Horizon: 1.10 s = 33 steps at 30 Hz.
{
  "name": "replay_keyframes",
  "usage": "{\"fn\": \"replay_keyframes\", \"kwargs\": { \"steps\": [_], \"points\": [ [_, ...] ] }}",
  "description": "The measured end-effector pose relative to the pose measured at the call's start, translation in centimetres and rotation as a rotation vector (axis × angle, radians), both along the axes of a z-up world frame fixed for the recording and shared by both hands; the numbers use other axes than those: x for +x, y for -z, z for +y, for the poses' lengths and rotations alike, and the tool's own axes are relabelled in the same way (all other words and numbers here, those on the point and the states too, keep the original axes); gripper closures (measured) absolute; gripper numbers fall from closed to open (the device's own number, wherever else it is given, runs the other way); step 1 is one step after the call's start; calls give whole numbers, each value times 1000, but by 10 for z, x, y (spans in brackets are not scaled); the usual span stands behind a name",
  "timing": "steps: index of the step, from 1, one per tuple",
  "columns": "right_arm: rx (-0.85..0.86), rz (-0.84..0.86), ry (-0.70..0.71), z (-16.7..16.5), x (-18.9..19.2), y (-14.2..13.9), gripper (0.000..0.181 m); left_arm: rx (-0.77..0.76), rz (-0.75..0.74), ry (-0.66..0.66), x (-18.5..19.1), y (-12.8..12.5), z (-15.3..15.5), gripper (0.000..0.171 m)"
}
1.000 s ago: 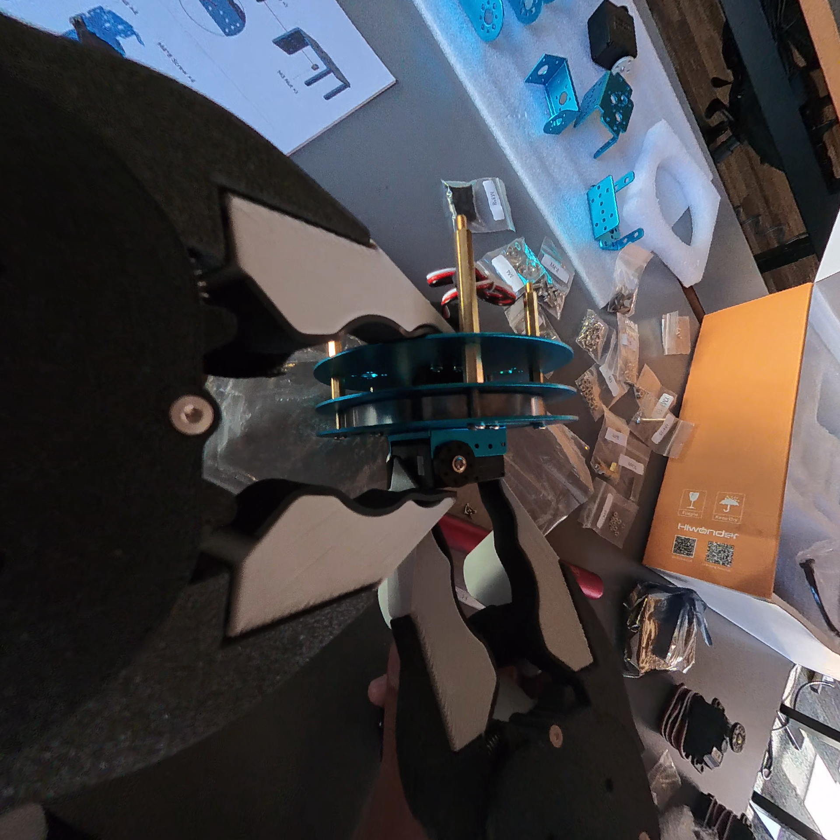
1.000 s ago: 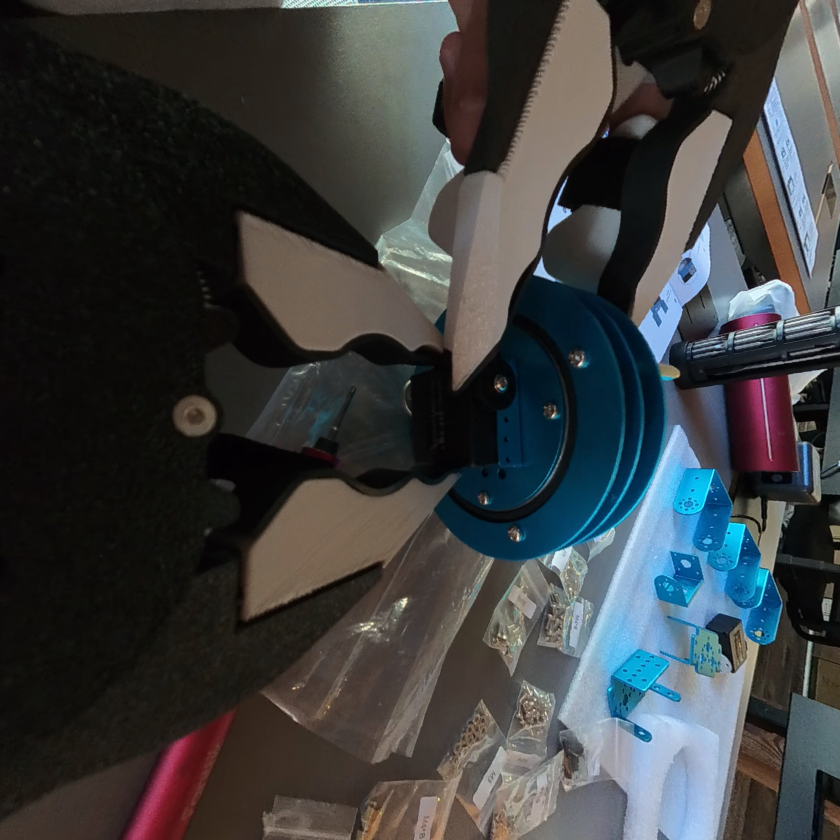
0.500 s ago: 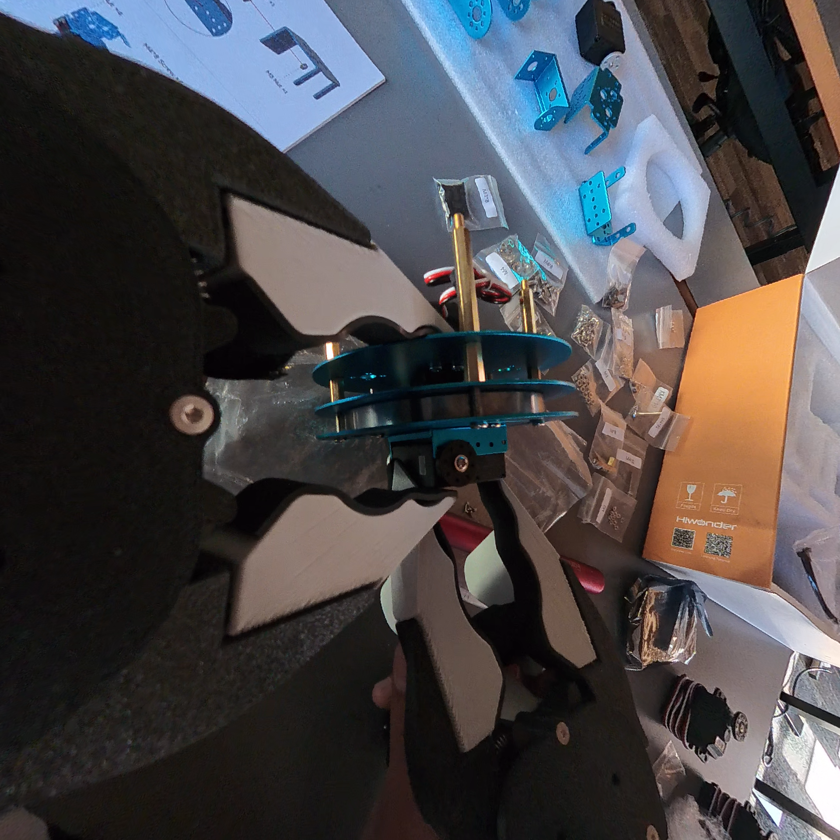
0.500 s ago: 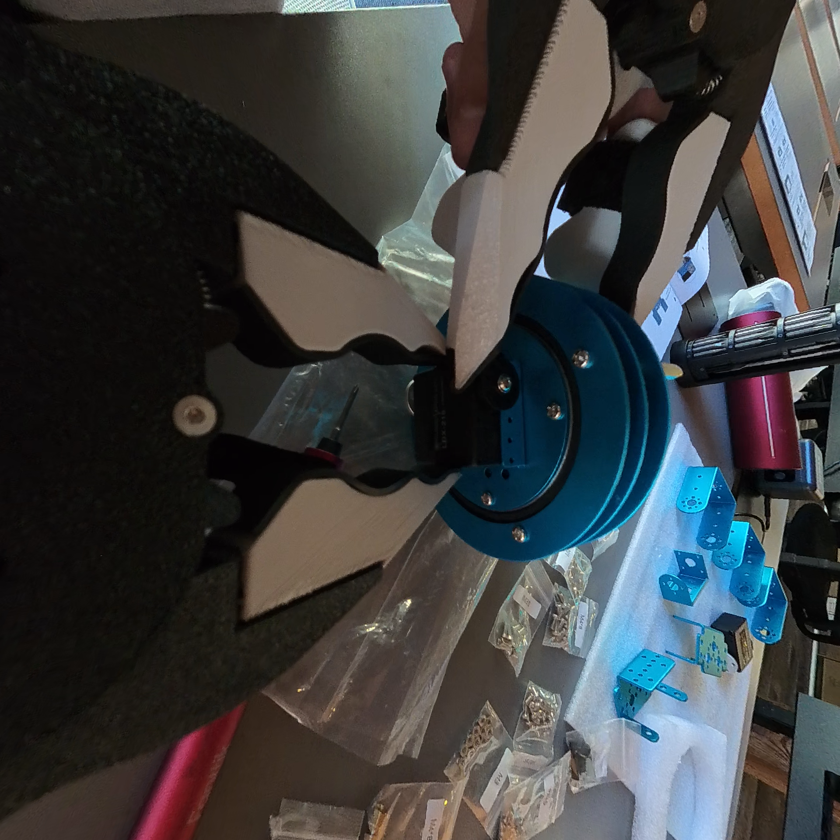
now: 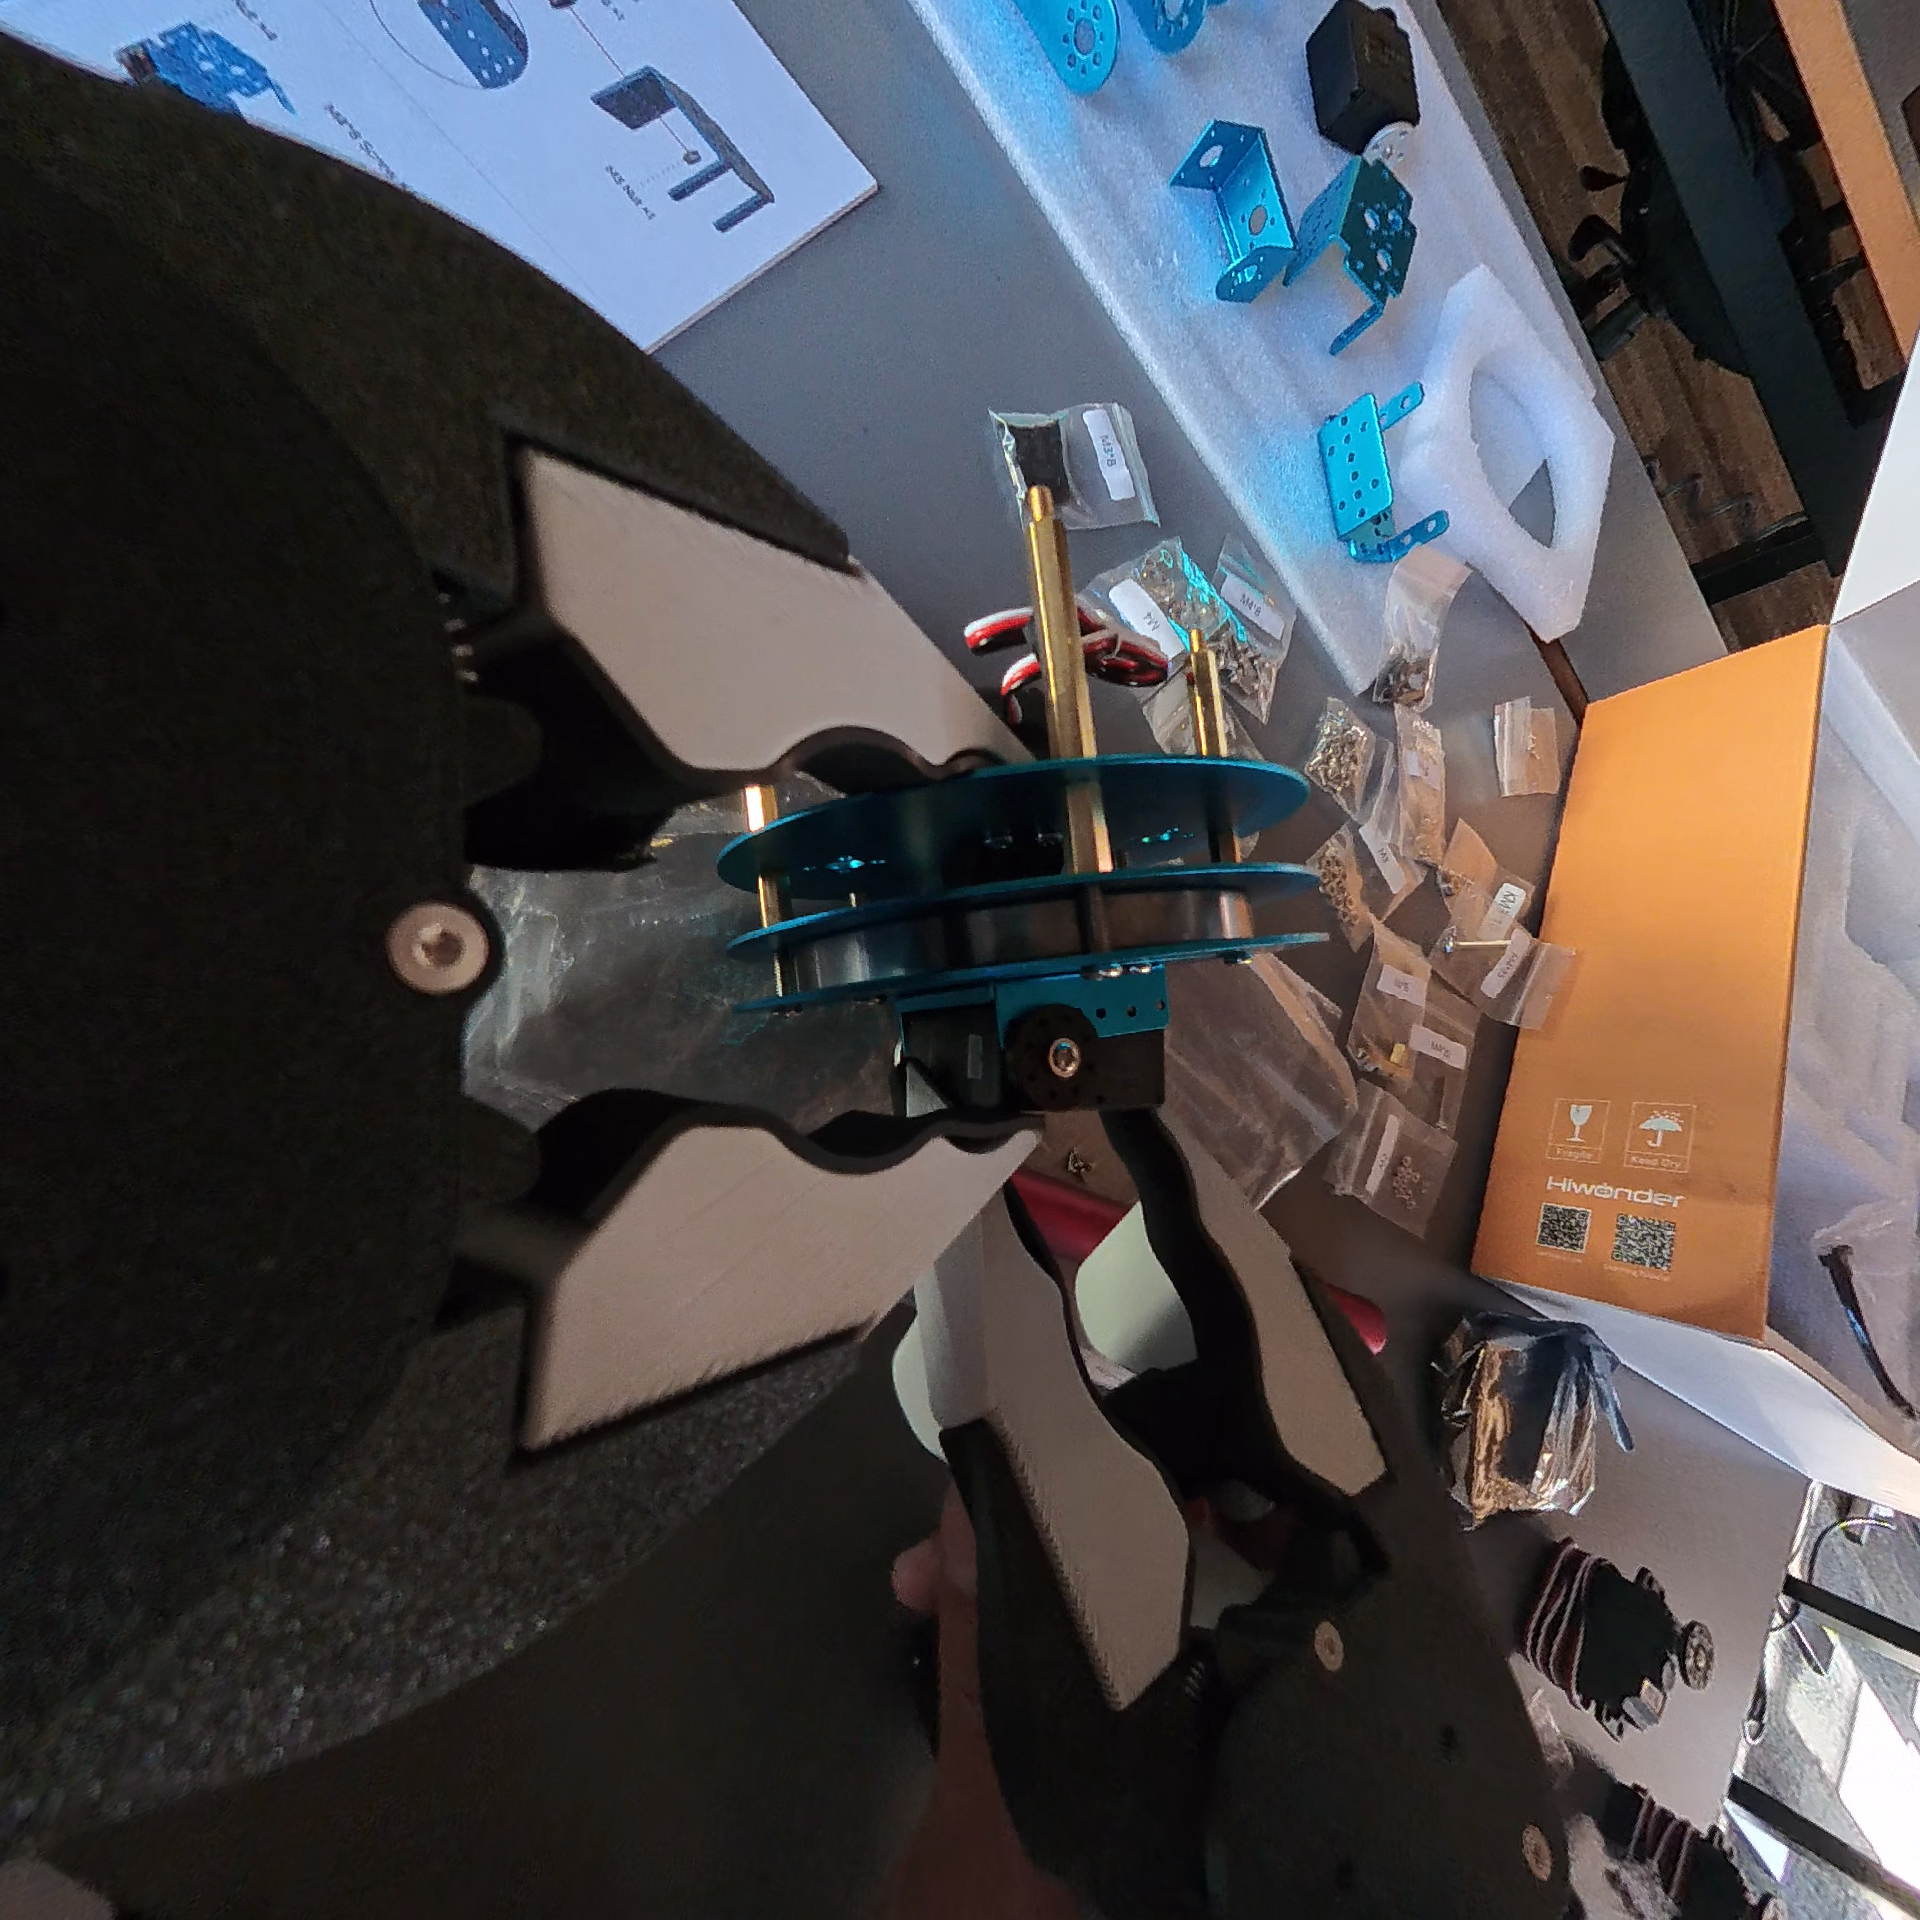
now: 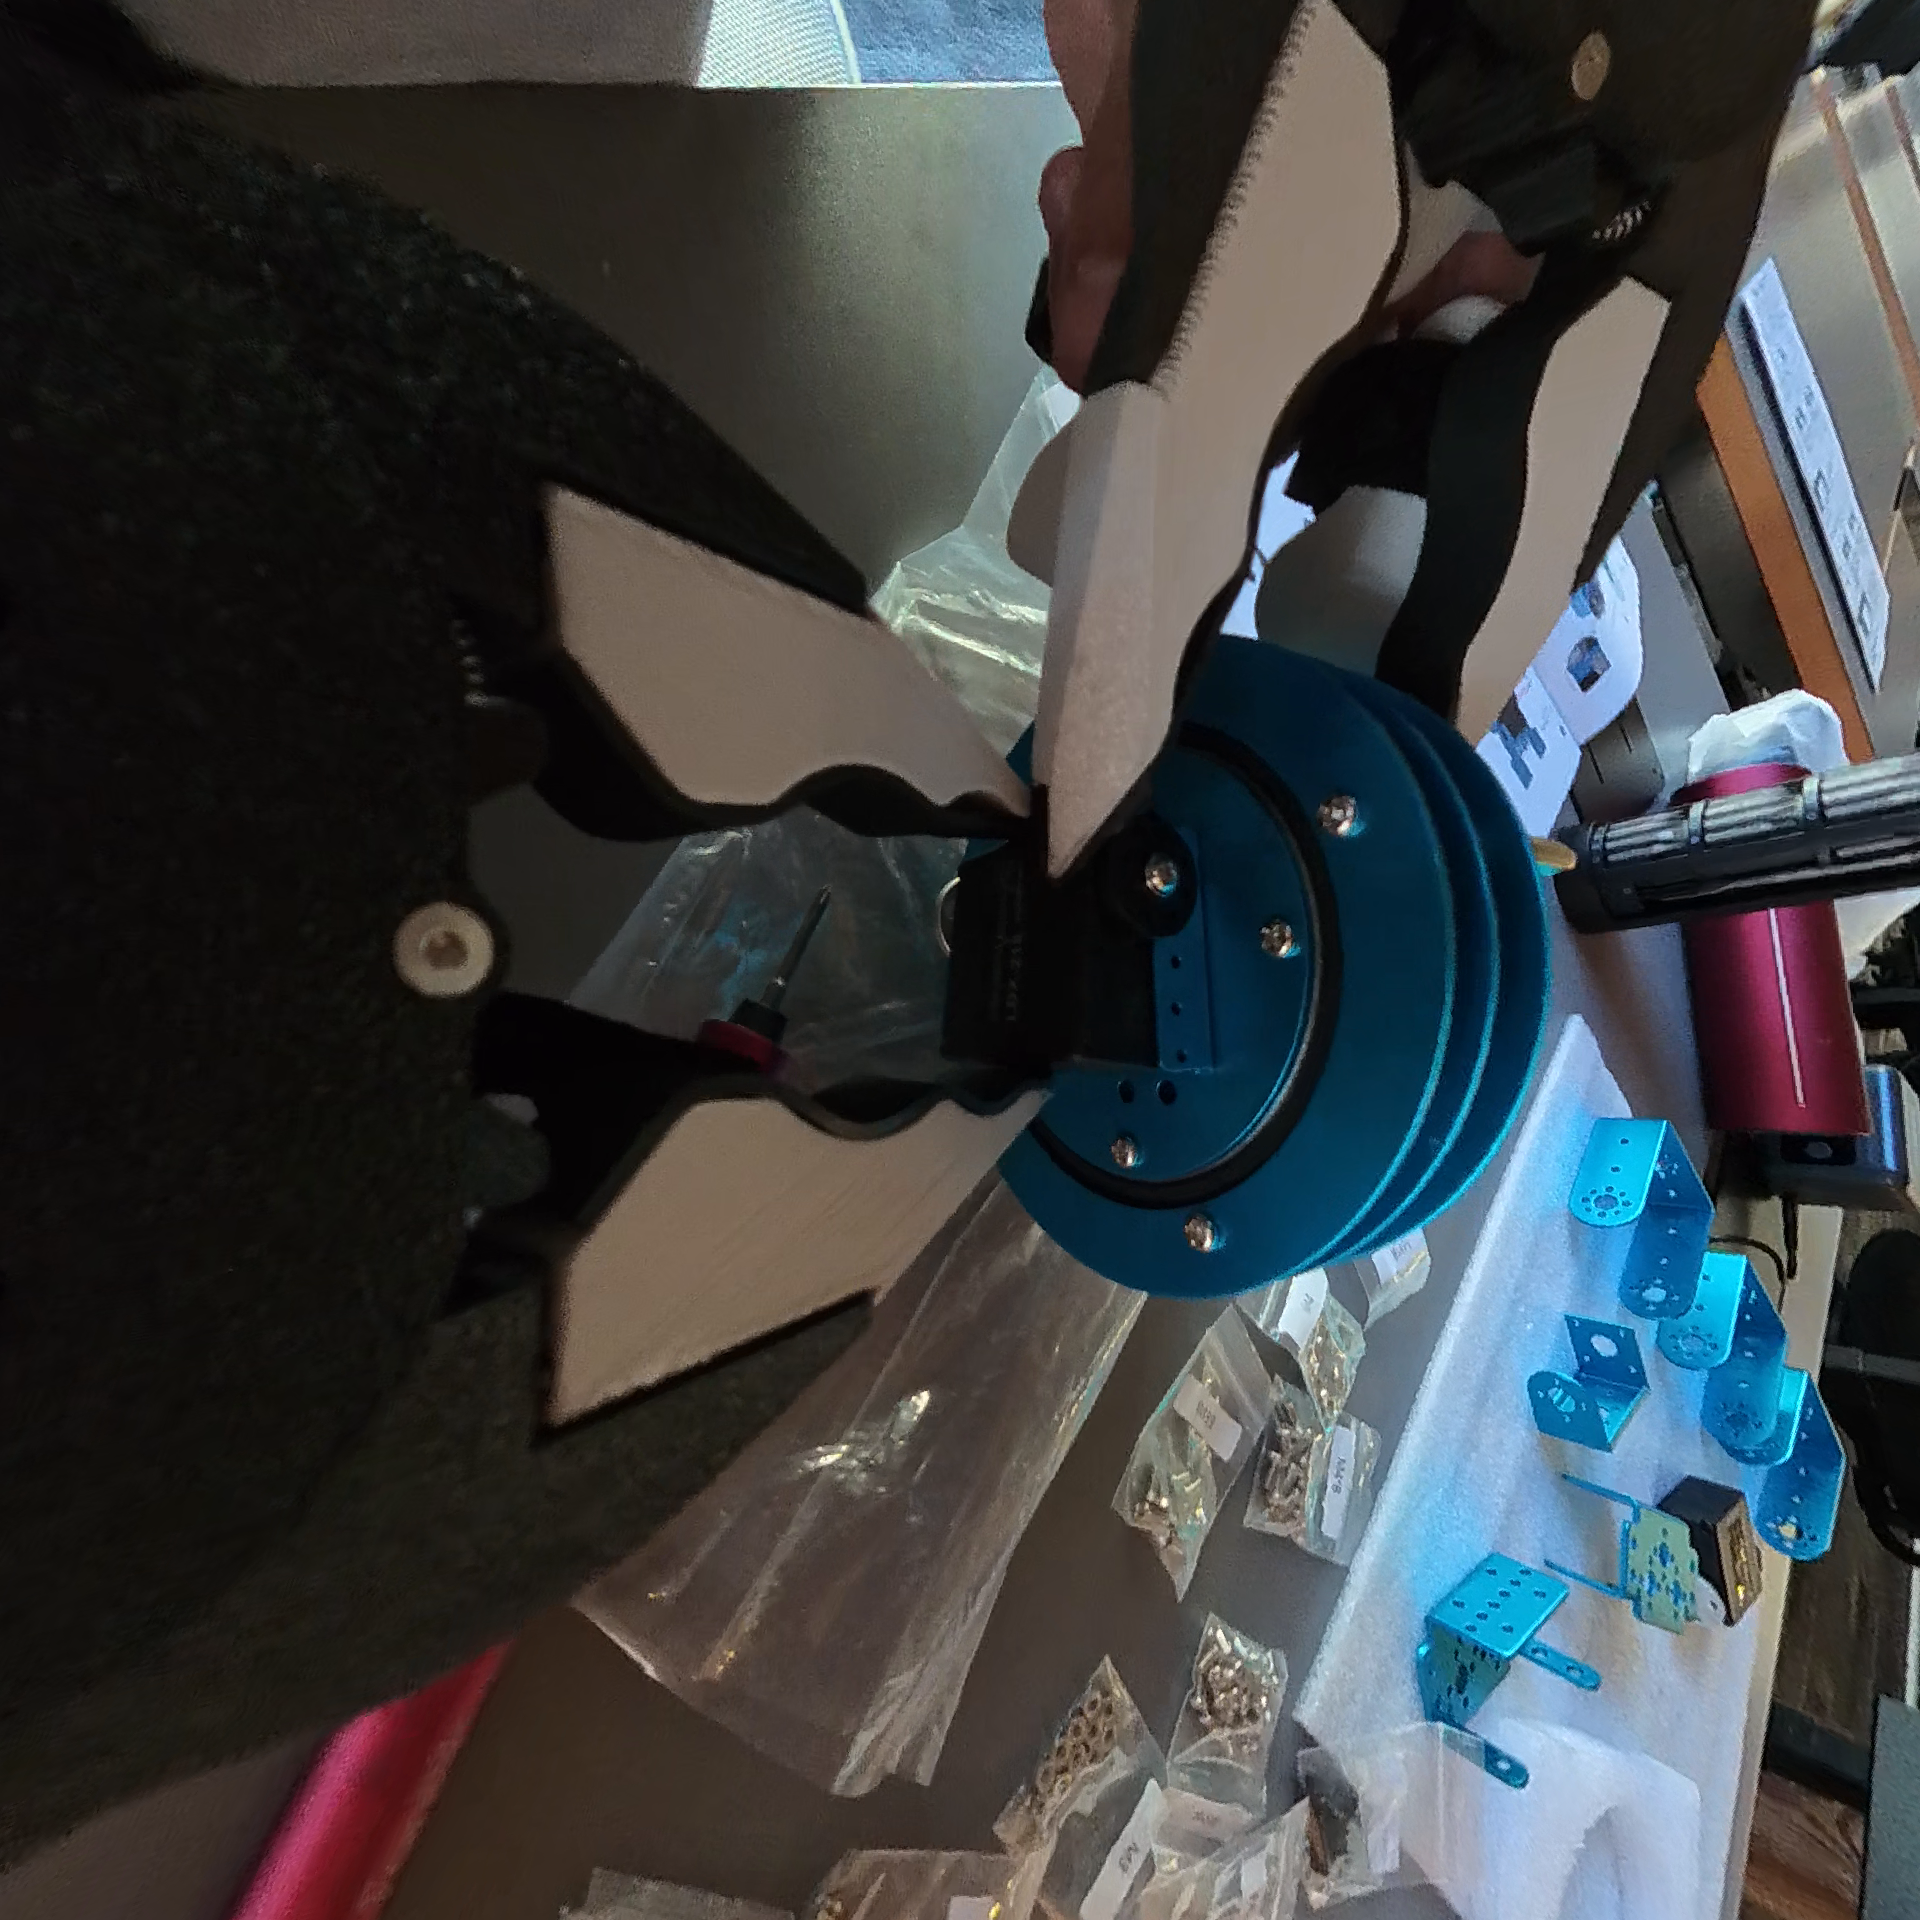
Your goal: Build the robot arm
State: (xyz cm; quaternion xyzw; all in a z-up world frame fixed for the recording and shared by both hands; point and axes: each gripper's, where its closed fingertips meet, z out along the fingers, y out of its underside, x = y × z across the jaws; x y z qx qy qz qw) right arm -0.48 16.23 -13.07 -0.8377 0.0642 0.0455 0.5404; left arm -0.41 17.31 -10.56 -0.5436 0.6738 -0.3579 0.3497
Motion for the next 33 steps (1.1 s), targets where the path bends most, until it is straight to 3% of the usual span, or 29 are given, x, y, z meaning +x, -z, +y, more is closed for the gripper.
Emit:
{"fn": "replay_keyframes", "kwargs": {
  "steps": [10, 33],
  "points": [
    [-15, -4, -72, 2, -1, 0, 139, -1, -7, -4, 1, 0, 1, 111],
    [-19, 30, -95, 2, 1, 1, 137, -3, -14, -15, 1, 0, 1, 112]
  ]
}}
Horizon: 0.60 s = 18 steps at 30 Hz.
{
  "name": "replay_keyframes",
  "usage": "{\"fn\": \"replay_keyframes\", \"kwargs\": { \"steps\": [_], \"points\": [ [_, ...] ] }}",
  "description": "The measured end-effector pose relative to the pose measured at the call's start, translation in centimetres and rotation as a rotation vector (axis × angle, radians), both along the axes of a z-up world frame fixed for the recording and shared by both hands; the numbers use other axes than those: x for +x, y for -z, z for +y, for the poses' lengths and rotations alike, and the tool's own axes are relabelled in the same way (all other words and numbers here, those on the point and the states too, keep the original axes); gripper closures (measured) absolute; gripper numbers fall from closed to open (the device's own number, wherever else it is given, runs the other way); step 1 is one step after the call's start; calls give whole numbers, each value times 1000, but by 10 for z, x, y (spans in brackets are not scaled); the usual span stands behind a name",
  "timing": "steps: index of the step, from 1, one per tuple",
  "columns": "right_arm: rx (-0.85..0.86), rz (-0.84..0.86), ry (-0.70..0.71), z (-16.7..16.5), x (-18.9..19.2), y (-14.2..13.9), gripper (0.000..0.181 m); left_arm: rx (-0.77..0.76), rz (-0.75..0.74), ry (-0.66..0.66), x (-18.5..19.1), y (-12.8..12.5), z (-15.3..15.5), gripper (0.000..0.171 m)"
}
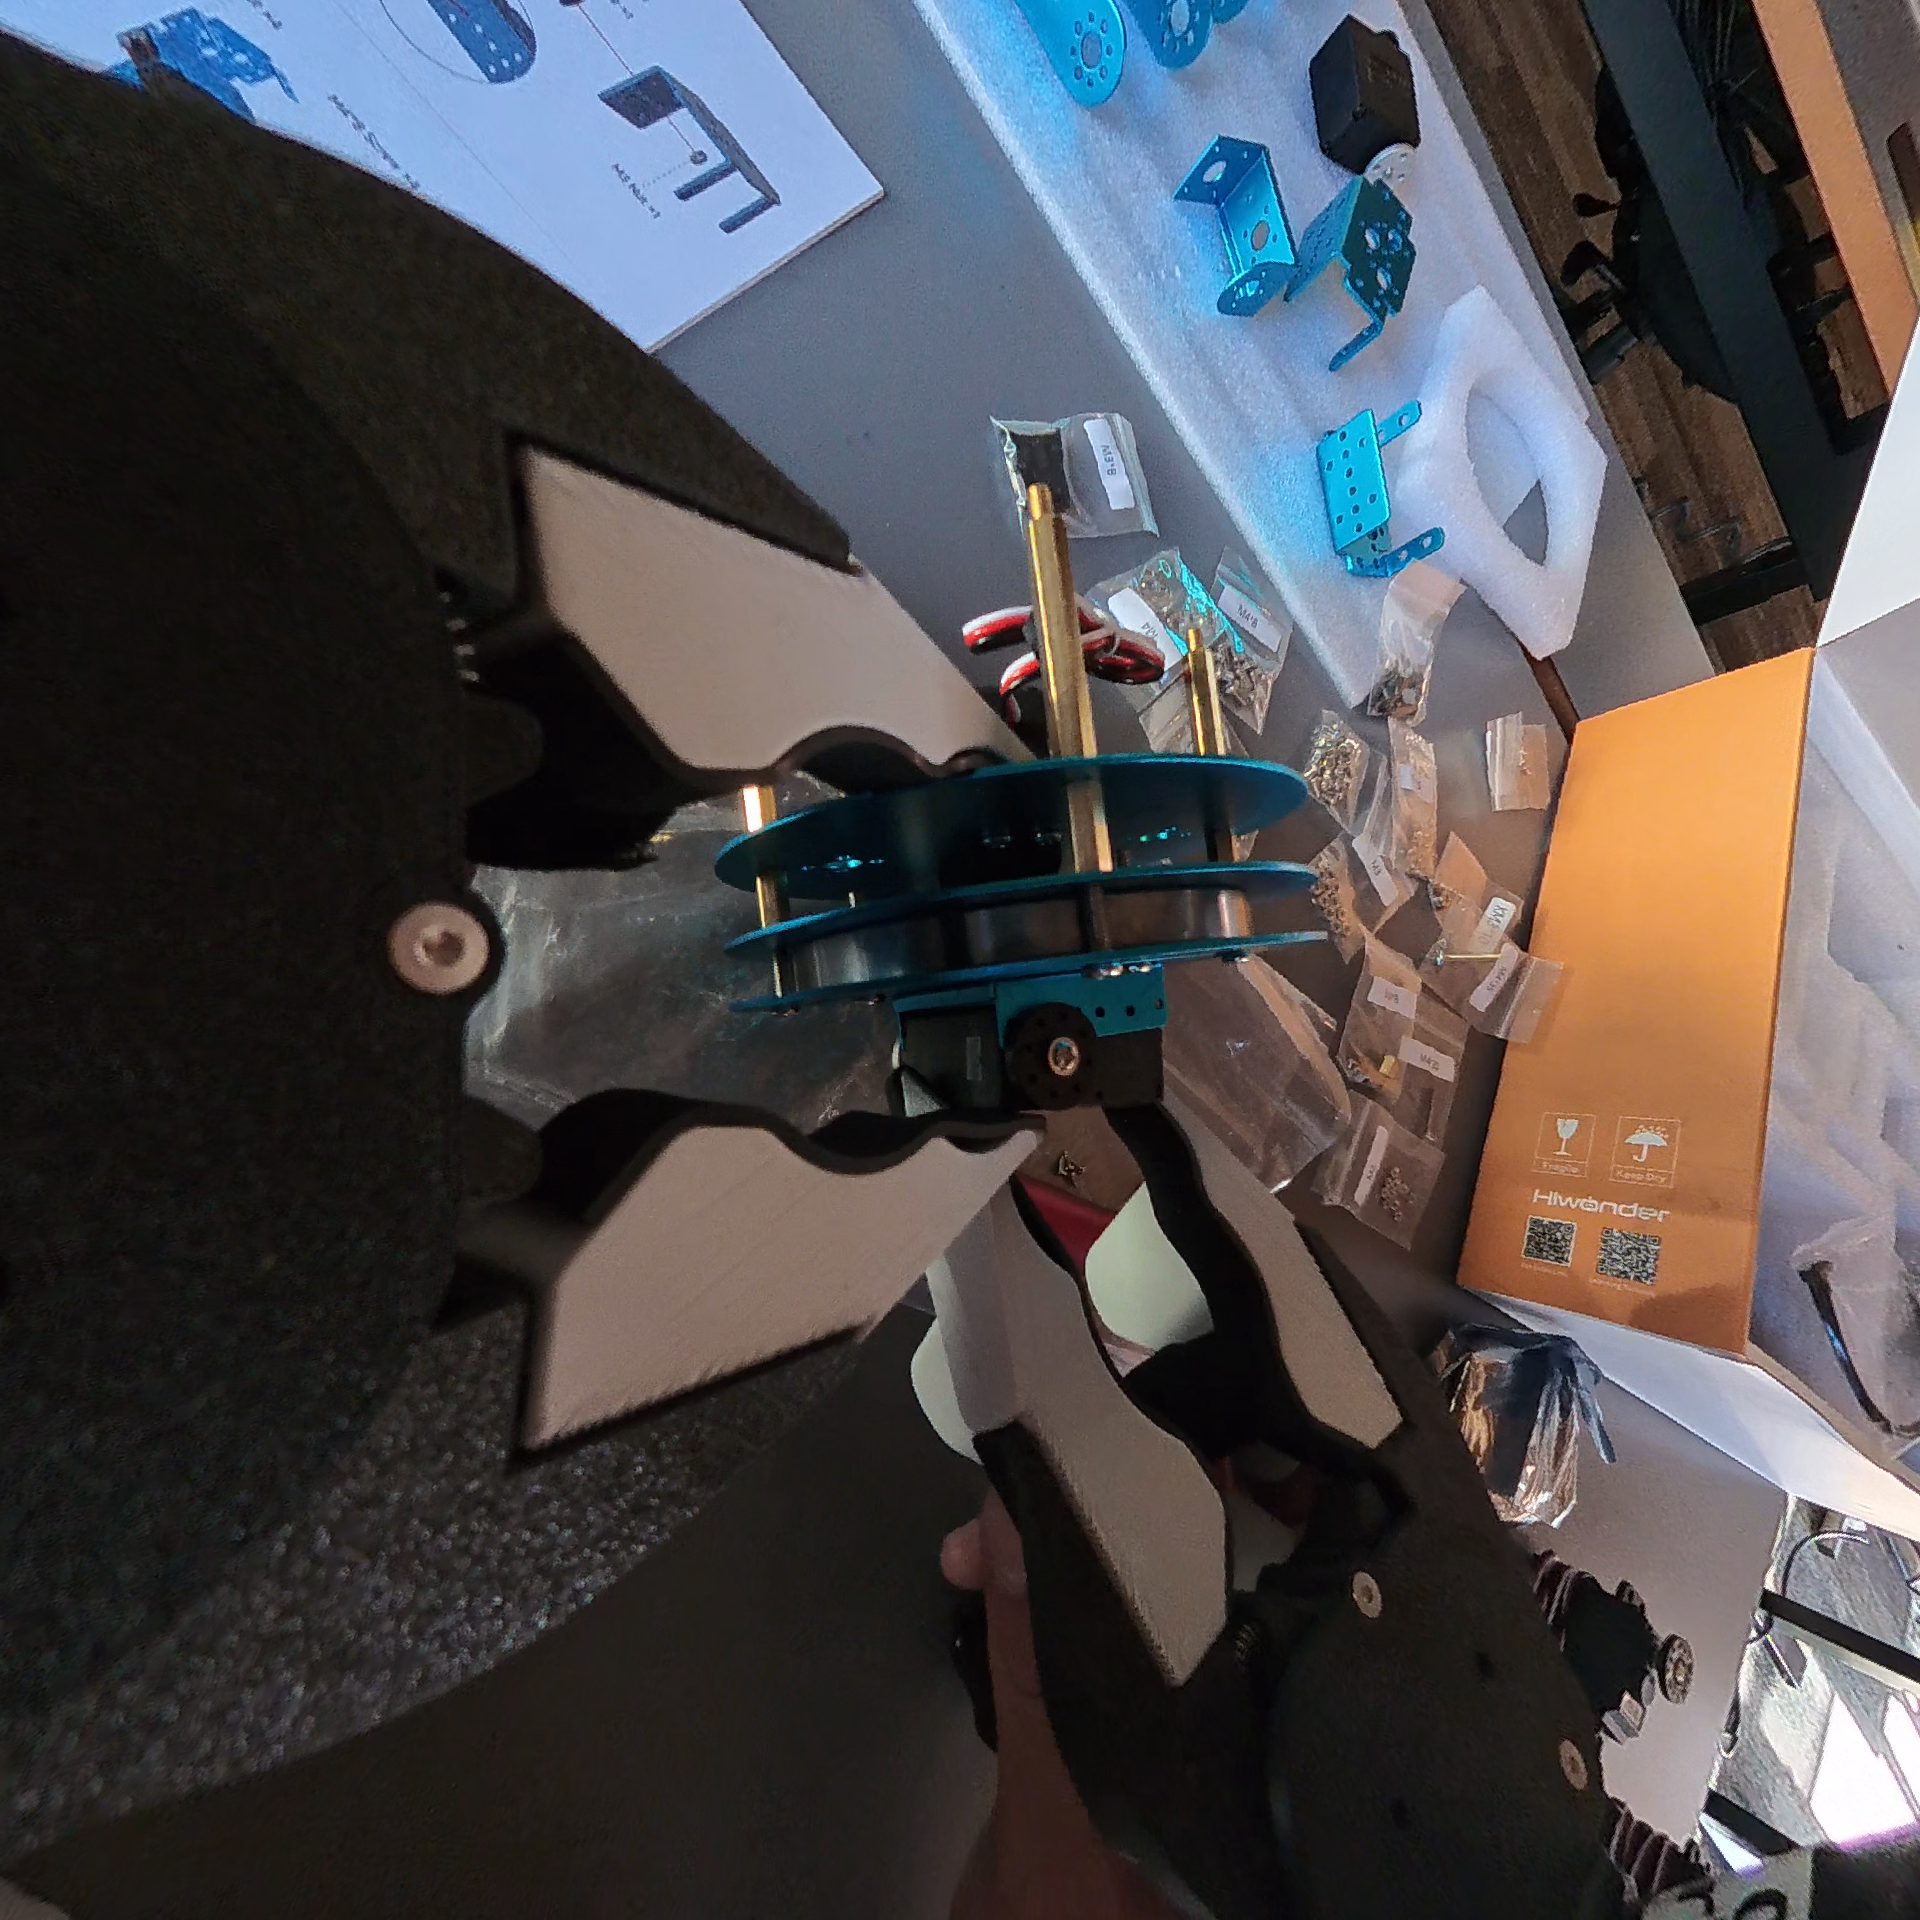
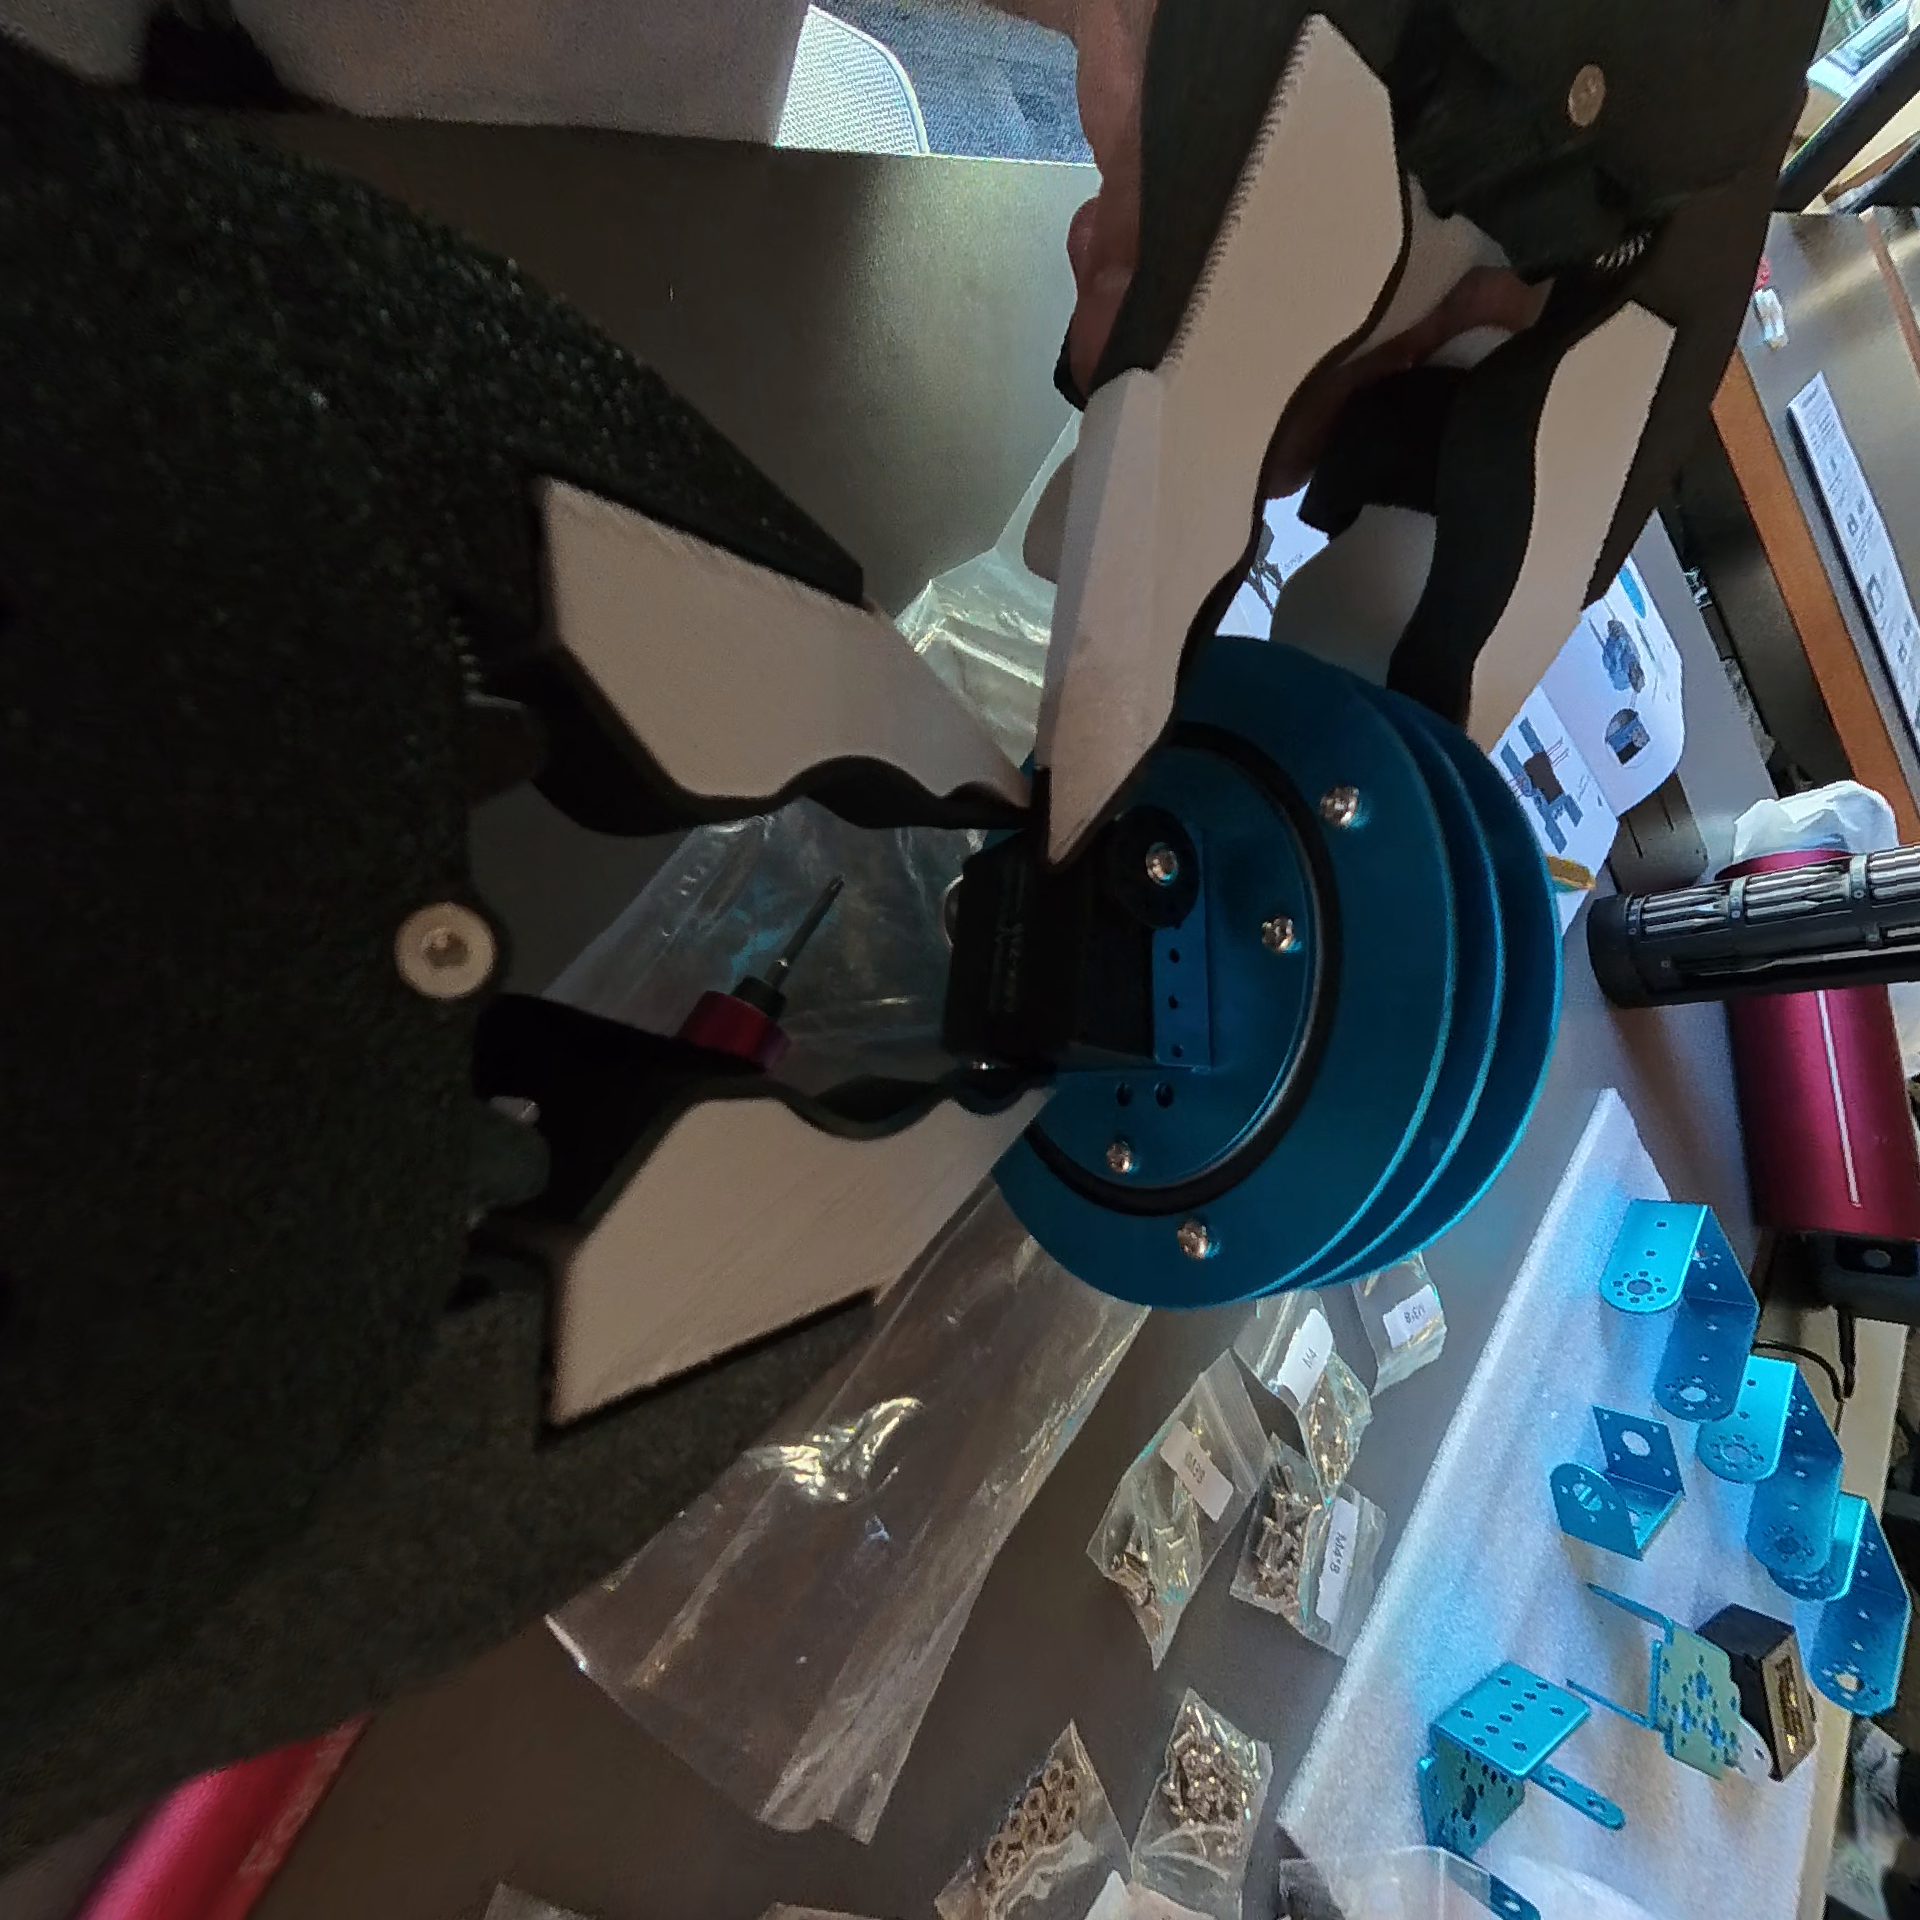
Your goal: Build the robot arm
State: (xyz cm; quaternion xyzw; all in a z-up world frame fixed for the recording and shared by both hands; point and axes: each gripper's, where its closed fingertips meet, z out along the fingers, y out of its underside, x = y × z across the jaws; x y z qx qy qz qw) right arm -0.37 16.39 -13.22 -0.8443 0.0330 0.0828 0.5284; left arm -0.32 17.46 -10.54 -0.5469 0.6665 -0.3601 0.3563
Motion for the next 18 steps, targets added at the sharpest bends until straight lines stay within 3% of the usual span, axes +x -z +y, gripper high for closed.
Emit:
{"fn": "replay_keyframes", "kwargs": {
  "steps": [18],
  "points": [
    [-29, -31, -121, 1, -4, 1, 137, -45, 7, 42, -5, 2, -1, 112]
  ]
}}
